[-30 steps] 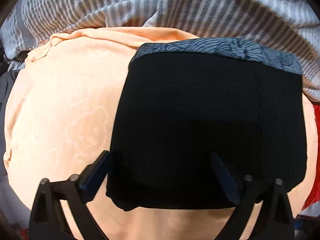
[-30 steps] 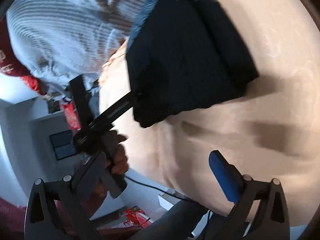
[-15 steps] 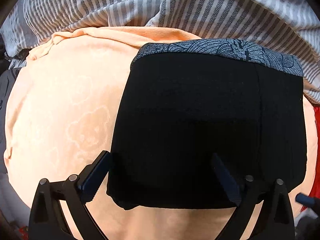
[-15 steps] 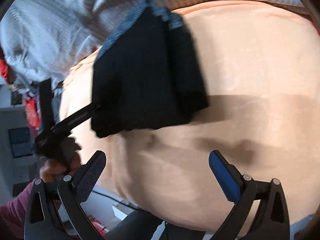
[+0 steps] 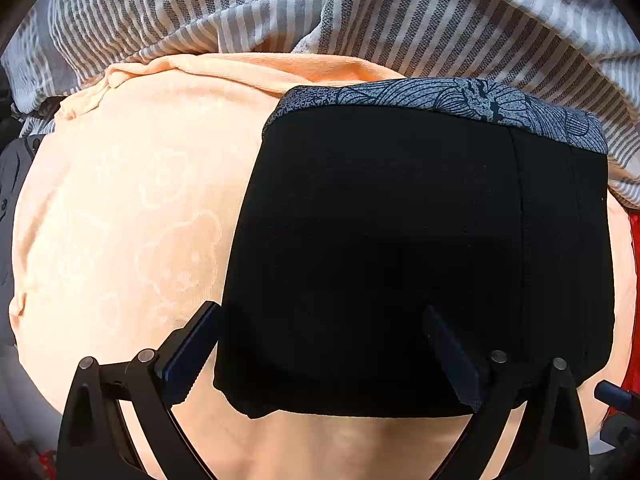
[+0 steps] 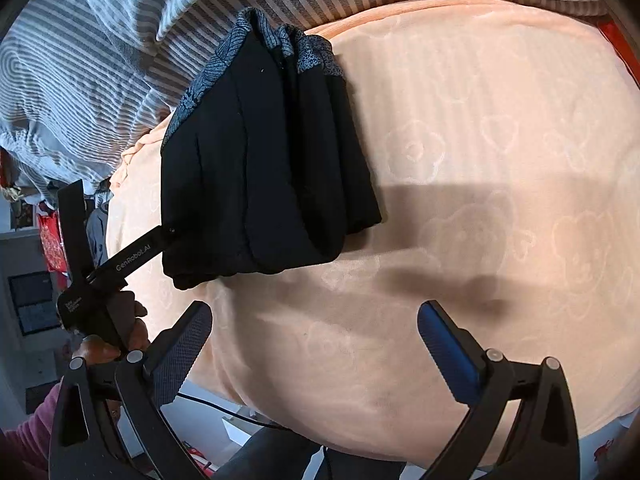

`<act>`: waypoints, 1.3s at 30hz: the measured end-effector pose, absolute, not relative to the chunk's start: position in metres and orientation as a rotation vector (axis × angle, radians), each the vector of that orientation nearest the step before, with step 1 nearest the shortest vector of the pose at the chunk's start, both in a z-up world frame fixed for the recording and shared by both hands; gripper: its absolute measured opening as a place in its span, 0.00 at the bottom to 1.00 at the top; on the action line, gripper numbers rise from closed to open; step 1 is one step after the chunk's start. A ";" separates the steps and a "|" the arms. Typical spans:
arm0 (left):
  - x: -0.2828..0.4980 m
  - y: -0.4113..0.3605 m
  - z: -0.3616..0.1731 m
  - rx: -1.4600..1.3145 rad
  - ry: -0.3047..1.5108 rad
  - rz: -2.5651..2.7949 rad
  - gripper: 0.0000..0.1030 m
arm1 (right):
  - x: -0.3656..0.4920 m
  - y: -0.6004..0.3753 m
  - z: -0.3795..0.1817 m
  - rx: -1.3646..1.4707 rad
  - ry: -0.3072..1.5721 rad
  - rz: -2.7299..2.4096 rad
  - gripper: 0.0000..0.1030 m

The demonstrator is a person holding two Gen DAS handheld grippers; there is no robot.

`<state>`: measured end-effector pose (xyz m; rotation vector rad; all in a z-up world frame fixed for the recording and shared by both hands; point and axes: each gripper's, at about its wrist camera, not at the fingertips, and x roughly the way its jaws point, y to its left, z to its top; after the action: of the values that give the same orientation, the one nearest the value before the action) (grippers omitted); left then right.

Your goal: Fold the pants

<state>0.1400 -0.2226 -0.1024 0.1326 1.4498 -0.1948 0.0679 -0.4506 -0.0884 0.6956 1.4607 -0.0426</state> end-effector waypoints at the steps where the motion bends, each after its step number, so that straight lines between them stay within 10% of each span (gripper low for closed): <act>1: 0.140 -0.223 -0.102 0.135 1.449 -0.195 0.97 | 0.068 -0.451 -0.089 0.698 1.461 -0.044 1.00; 39: 0.208 -0.187 -0.136 -0.044 1.557 -0.571 0.97 | 0.184 -0.477 -0.142 0.656 1.365 0.255 0.99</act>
<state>0.2081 -0.1866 -0.1356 -0.0440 1.5575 -0.5709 0.1842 -0.4769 -0.1419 0.6561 1.3647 0.2552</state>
